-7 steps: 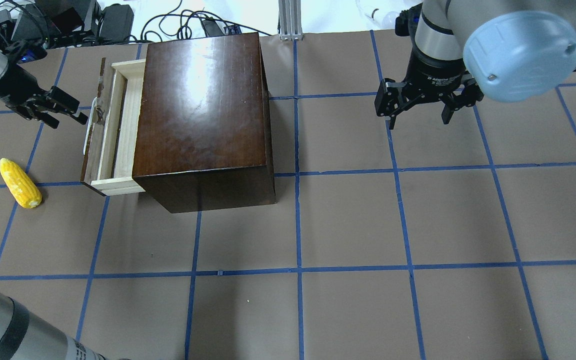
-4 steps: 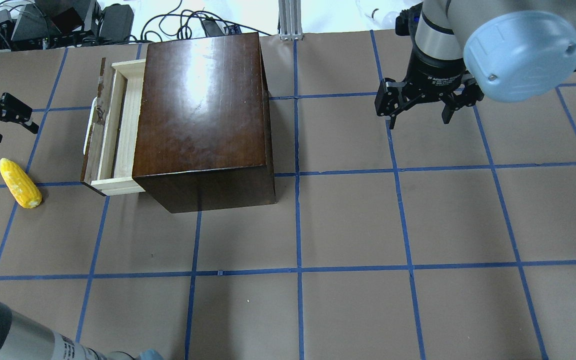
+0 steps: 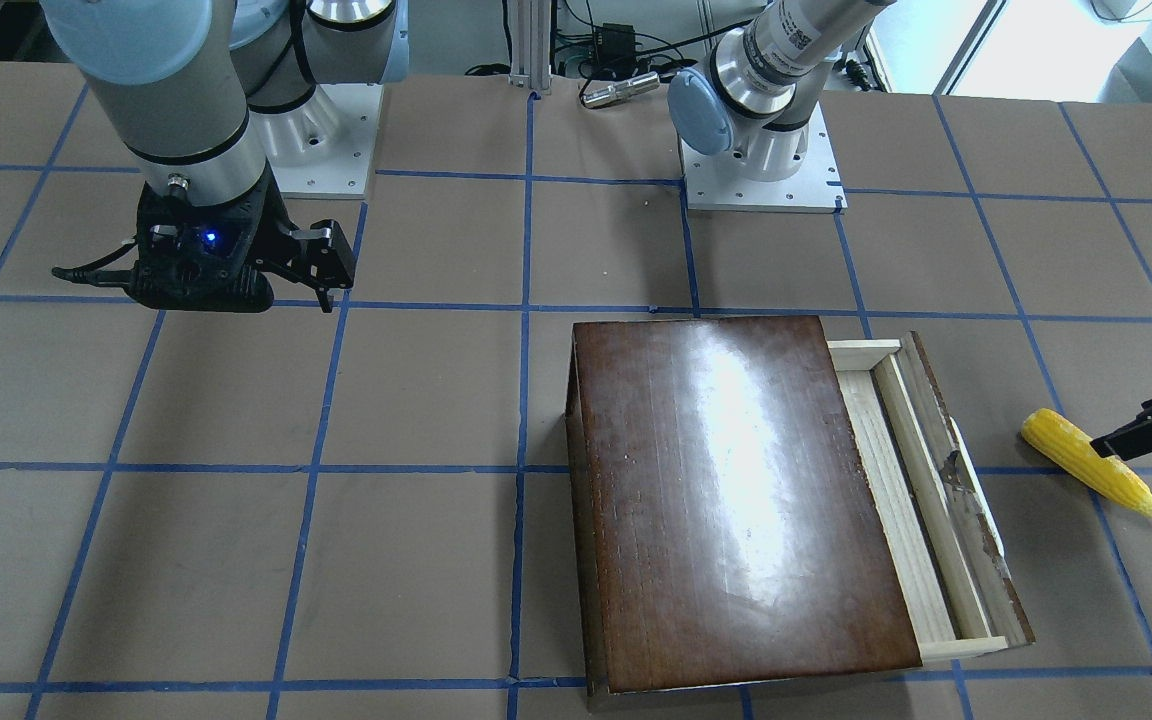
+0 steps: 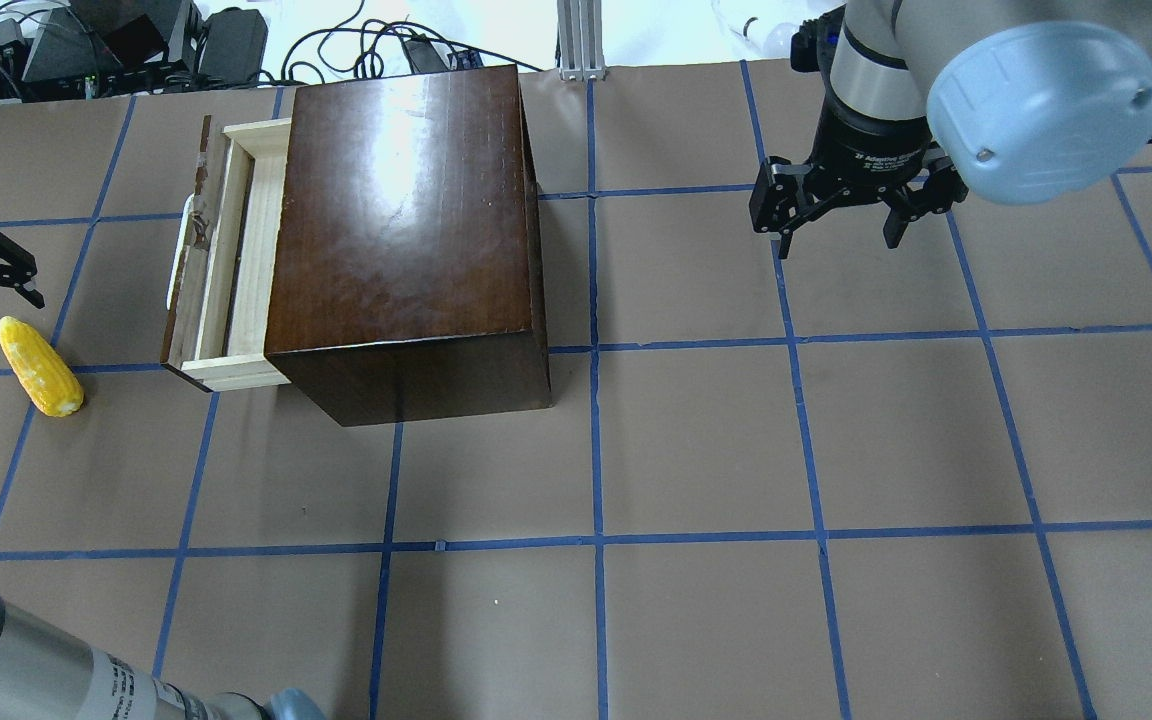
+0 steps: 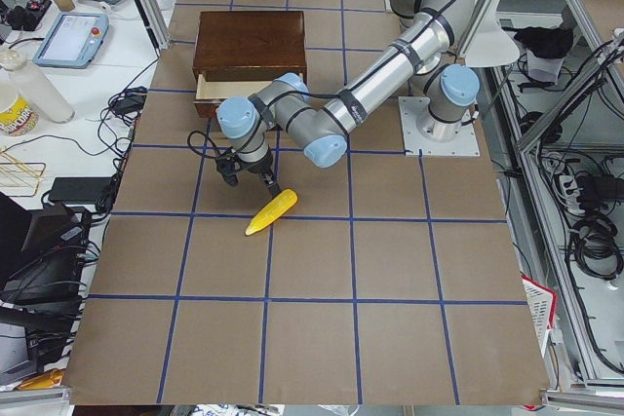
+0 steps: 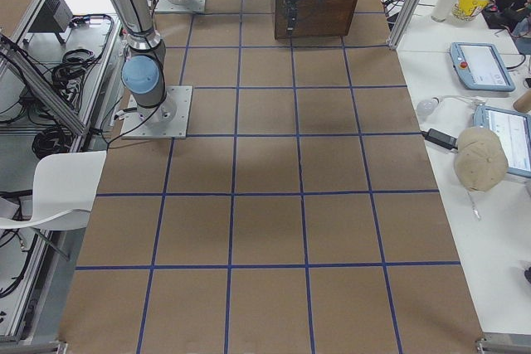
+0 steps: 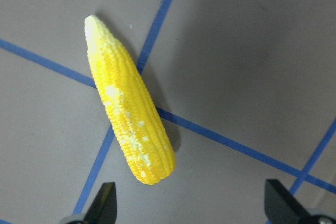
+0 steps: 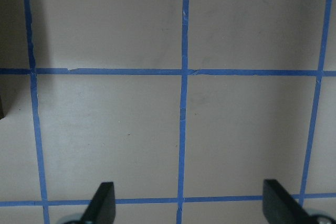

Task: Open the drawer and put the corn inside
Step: 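Release the handle and move the left gripper to the yellow corn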

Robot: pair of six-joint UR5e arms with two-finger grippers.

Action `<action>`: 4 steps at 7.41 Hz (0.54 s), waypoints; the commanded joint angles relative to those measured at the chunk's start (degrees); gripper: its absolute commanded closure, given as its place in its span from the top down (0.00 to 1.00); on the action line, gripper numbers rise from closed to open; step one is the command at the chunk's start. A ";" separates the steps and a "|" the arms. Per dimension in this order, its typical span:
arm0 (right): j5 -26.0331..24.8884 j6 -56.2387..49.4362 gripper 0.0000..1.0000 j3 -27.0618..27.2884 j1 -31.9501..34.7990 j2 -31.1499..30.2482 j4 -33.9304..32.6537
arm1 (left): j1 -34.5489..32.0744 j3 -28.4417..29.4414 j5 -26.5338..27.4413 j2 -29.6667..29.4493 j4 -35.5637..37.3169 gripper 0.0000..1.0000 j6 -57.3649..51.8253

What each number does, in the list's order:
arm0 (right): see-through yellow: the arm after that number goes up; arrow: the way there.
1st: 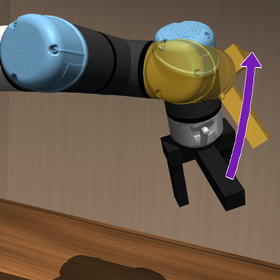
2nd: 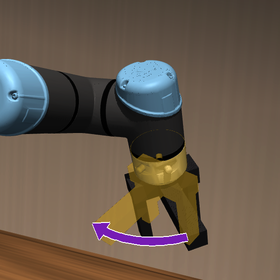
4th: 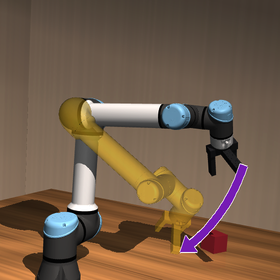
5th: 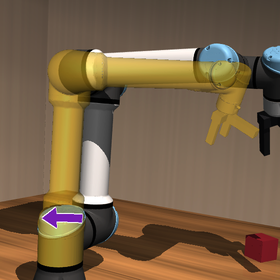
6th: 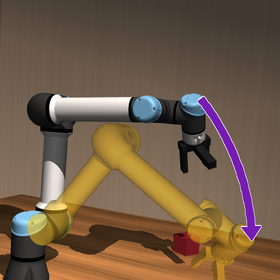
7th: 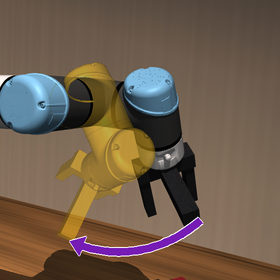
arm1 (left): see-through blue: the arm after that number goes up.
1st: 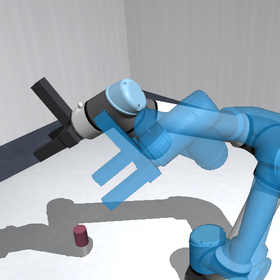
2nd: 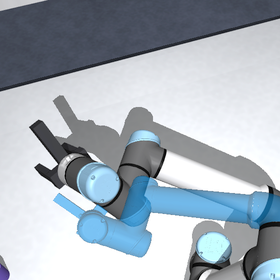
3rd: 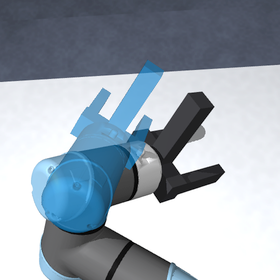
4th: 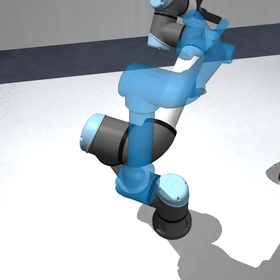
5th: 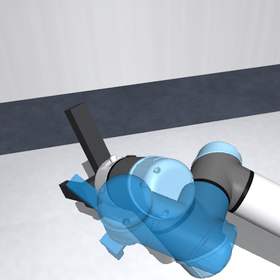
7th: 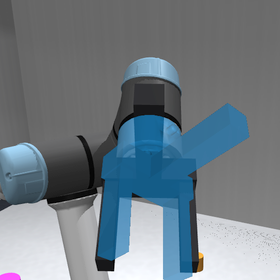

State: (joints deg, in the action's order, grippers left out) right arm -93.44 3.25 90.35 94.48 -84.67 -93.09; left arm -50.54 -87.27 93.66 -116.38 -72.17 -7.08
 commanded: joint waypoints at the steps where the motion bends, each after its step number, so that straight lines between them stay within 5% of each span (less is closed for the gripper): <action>1: 0.01 0.00 1.00 0.00 0.00 0.04 -0.07 | 1.93 -6.57 1.08 -1.56 12.16 1.00 2.16; 4: 0.01 0.00 1.00 0.00 0.00 0.04 -0.07 | 1.94 -7.48 2.32 -4.46 16.79 1.00 2.77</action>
State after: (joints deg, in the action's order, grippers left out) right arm -93.43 3.25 90.35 94.48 -84.64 -93.14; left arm -48.65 -94.58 95.91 -119.83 -56.21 -4.61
